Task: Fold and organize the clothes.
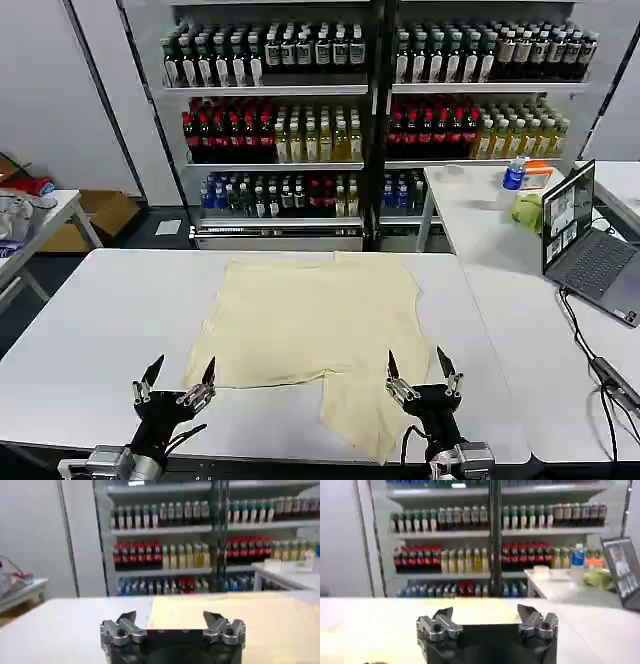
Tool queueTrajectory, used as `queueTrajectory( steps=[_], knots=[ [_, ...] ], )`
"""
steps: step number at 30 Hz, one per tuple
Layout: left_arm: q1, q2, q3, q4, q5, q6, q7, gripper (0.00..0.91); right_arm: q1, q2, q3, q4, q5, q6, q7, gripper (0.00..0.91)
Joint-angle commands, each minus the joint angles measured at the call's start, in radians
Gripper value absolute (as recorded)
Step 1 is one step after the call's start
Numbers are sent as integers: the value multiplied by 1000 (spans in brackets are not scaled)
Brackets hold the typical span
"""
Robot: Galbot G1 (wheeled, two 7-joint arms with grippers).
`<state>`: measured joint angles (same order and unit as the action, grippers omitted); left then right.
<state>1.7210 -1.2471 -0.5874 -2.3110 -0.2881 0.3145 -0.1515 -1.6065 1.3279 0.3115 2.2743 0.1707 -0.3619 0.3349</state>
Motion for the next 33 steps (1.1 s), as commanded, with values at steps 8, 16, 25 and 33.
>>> queueTrajectory(
  steps=[8,16,25,33],
  knots=[
    [-141,156,-22,166,-193,242,-52,907,0,7,-21,8,91,-174,113,907],
    [-196,197,11,227,-242,262,-62,907,-83,22,-85,16,51,-183,123,907],
    [-244,231,24,285,-295,263,-62,907,-113,49,-127,-7,-3,-175,120,907],
    [-258,234,27,295,-338,263,-60,907,-109,64,-151,-29,-14,-182,128,907]
  ],
)
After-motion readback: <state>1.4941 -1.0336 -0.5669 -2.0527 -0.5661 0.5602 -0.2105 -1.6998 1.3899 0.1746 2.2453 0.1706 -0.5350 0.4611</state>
